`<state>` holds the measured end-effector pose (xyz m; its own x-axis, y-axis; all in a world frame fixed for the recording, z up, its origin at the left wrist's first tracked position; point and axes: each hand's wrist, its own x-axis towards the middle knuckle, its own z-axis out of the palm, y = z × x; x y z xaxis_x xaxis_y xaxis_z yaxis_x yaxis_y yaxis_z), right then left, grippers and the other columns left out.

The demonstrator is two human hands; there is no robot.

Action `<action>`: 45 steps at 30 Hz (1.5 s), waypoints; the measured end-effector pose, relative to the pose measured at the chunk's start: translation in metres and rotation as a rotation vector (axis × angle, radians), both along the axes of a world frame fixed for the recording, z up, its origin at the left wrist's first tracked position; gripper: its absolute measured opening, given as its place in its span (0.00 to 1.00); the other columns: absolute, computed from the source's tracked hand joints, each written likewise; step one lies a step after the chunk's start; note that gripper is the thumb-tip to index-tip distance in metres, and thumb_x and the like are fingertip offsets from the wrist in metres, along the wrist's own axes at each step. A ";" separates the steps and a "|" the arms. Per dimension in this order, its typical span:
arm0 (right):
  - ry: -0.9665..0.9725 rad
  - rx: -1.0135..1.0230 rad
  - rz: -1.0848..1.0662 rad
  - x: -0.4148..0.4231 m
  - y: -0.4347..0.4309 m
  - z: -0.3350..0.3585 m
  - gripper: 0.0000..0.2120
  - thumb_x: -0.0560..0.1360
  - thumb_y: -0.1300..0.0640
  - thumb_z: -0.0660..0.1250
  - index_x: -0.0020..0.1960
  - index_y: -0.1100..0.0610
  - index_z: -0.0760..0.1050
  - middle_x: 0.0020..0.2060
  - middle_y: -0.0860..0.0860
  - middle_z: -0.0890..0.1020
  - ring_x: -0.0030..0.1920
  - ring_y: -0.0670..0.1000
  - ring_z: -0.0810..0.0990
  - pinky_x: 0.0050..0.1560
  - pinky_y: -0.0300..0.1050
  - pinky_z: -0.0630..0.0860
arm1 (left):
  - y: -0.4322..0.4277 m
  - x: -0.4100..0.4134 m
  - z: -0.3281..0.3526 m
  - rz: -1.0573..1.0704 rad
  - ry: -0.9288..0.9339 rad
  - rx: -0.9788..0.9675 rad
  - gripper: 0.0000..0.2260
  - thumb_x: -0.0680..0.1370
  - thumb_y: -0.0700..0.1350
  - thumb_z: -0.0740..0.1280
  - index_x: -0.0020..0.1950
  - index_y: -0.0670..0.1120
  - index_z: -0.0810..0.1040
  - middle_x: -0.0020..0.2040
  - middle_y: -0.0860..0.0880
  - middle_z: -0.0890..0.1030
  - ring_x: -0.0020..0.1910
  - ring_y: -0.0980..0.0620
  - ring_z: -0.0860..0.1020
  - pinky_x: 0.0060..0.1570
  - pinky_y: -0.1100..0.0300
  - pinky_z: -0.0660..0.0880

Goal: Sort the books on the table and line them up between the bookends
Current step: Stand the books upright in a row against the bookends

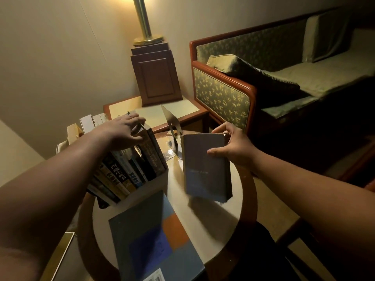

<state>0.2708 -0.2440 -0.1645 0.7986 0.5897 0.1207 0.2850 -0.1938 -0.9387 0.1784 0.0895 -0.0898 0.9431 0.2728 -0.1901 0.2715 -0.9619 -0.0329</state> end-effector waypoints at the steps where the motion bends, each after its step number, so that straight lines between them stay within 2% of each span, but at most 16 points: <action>1: -0.073 0.011 -0.013 0.002 0.001 0.000 0.25 0.67 0.60 0.79 0.58 0.51 0.70 0.57 0.51 0.75 0.55 0.52 0.79 0.44 0.48 0.84 | -0.001 0.000 0.000 0.001 0.002 0.000 0.34 0.78 0.58 0.65 0.80 0.59 0.51 0.81 0.54 0.47 0.80 0.46 0.50 0.74 0.44 0.57; 4: -0.279 0.025 -0.085 0.004 0.008 -0.010 0.24 0.69 0.59 0.78 0.58 0.49 0.69 0.59 0.54 0.72 0.56 0.52 0.78 0.46 0.44 0.83 | -0.001 0.001 0.001 0.002 0.005 0.006 0.34 0.78 0.58 0.65 0.80 0.59 0.51 0.81 0.54 0.47 0.80 0.46 0.50 0.74 0.45 0.57; 7: -0.541 0.058 -0.171 -0.004 0.015 -0.030 0.22 0.69 0.59 0.78 0.58 0.57 0.73 0.56 0.59 0.74 0.52 0.48 0.77 0.45 0.25 0.75 | 0.000 0.001 0.001 0.004 0.008 0.002 0.34 0.79 0.57 0.66 0.80 0.59 0.51 0.81 0.54 0.46 0.80 0.46 0.50 0.74 0.45 0.57; 10: -0.633 0.078 -0.223 -0.009 0.016 -0.049 0.22 0.69 0.57 0.79 0.57 0.62 0.75 0.55 0.61 0.75 0.52 0.47 0.76 0.45 0.20 0.70 | 0.000 0.002 0.000 -0.006 0.009 0.013 0.34 0.79 0.57 0.66 0.80 0.58 0.51 0.81 0.53 0.47 0.80 0.46 0.50 0.75 0.45 0.56; 14: -0.596 0.034 -0.198 -0.009 0.014 -0.056 0.27 0.70 0.46 0.76 0.62 0.57 0.71 0.59 0.57 0.75 0.54 0.47 0.77 0.46 0.26 0.74 | 0.005 0.003 -0.002 -0.010 0.017 0.018 0.35 0.78 0.58 0.66 0.80 0.60 0.50 0.81 0.54 0.46 0.80 0.45 0.50 0.75 0.45 0.55; 19: -0.545 -0.047 -0.078 -0.012 0.000 -0.055 0.28 0.74 0.53 0.73 0.69 0.50 0.64 0.59 0.53 0.78 0.53 0.52 0.81 0.49 0.37 0.80 | 0.007 0.003 -0.005 -0.011 0.005 0.018 0.35 0.78 0.58 0.66 0.80 0.60 0.51 0.81 0.54 0.46 0.80 0.46 0.50 0.75 0.44 0.56; 23: -0.671 -0.050 -0.117 -0.010 0.003 -0.057 0.29 0.74 0.56 0.73 0.73 0.55 0.67 0.60 0.55 0.79 0.55 0.53 0.81 0.52 0.29 0.74 | 0.006 0.004 -0.004 -0.003 0.012 0.009 0.35 0.78 0.58 0.66 0.80 0.60 0.50 0.81 0.54 0.46 0.80 0.46 0.49 0.75 0.44 0.55; 25: -0.701 -0.025 -0.079 -0.011 0.004 -0.056 0.29 0.74 0.57 0.73 0.73 0.57 0.69 0.62 0.55 0.79 0.57 0.53 0.81 0.54 0.31 0.76 | 0.006 0.004 -0.004 -0.005 0.014 0.007 0.36 0.78 0.58 0.67 0.80 0.59 0.50 0.81 0.54 0.46 0.80 0.46 0.49 0.75 0.45 0.55; 28: -0.793 0.018 -0.054 -0.016 0.008 -0.054 0.25 0.74 0.57 0.73 0.69 0.58 0.73 0.57 0.56 0.82 0.52 0.53 0.84 0.49 0.41 0.82 | 0.008 0.005 -0.003 -0.009 0.029 0.000 0.36 0.78 0.58 0.67 0.79 0.59 0.50 0.81 0.53 0.46 0.80 0.46 0.49 0.75 0.45 0.55; 31: -0.881 0.058 -0.087 -0.024 0.022 -0.054 0.22 0.73 0.59 0.74 0.66 0.62 0.76 0.52 0.58 0.84 0.49 0.53 0.85 0.48 0.39 0.82 | 0.006 0.005 -0.002 -0.009 0.037 0.004 0.36 0.78 0.57 0.67 0.80 0.59 0.50 0.81 0.53 0.46 0.80 0.46 0.49 0.75 0.45 0.55; 34: -0.842 0.107 -0.126 -0.031 0.037 -0.054 0.24 0.72 0.60 0.76 0.66 0.63 0.76 0.53 0.57 0.84 0.52 0.52 0.84 0.53 0.35 0.79 | 0.005 0.005 -0.001 -0.008 0.030 0.001 0.36 0.78 0.57 0.67 0.80 0.59 0.50 0.81 0.53 0.46 0.80 0.46 0.49 0.75 0.46 0.54; 37: -0.821 0.164 -0.123 -0.034 0.058 -0.050 0.25 0.73 0.57 0.77 0.66 0.64 0.76 0.54 0.57 0.84 0.53 0.50 0.84 0.51 0.38 0.81 | 0.005 0.004 -0.001 -0.010 0.024 -0.010 0.36 0.78 0.56 0.67 0.80 0.59 0.50 0.81 0.53 0.46 0.80 0.46 0.48 0.76 0.47 0.54; 41: -0.795 0.261 -0.126 -0.034 0.086 -0.036 0.23 0.77 0.50 0.70 0.64 0.66 0.76 0.55 0.57 0.84 0.56 0.48 0.81 0.52 0.33 0.79 | 0.007 0.005 0.000 -0.026 0.022 -0.015 0.35 0.78 0.56 0.67 0.80 0.59 0.51 0.81 0.53 0.47 0.80 0.46 0.49 0.76 0.47 0.54; 45: -0.769 0.216 -0.140 -0.020 0.112 -0.040 0.23 0.76 0.54 0.71 0.67 0.64 0.74 0.57 0.59 0.82 0.56 0.56 0.83 0.51 0.43 0.82 | 0.008 0.004 -0.001 -0.027 0.007 -0.020 0.36 0.78 0.57 0.68 0.80 0.59 0.52 0.81 0.54 0.48 0.80 0.47 0.50 0.75 0.48 0.55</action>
